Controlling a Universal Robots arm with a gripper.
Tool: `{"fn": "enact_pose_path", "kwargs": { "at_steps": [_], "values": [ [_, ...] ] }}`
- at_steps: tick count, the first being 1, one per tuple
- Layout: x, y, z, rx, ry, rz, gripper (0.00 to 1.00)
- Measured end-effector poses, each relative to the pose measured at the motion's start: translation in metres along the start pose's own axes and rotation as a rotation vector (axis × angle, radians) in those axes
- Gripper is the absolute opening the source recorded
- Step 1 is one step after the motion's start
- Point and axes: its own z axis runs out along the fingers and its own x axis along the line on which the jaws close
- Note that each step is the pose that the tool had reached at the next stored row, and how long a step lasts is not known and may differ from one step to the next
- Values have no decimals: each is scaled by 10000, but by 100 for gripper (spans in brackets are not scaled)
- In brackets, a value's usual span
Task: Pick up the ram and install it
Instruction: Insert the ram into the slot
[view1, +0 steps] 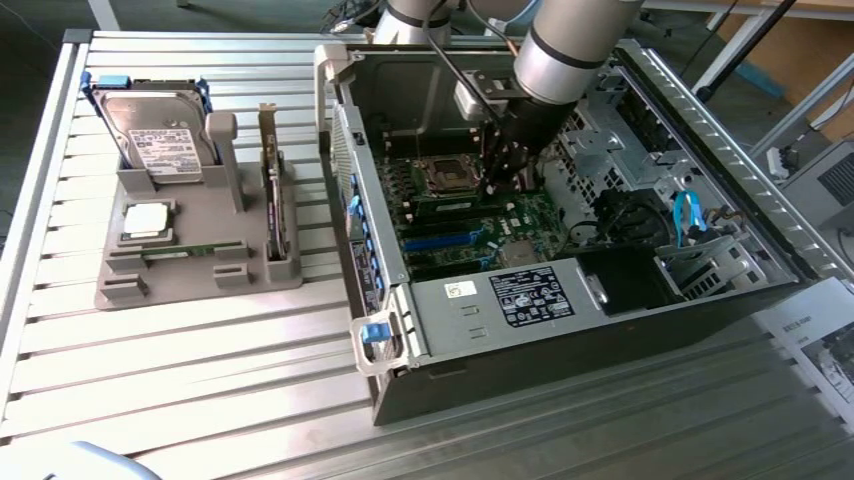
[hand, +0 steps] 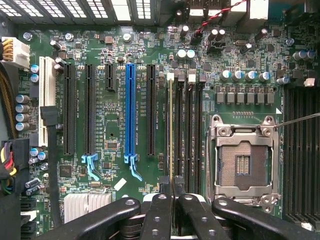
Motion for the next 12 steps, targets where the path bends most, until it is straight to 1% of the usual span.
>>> {"fn": "enact_pose_path", "kwargs": {
  "at_steps": [3,12],
  "values": [
    [0,2,4,13,-2,-1,12],
    [-1,3,4,14,-4,34,12]
  ]
}}
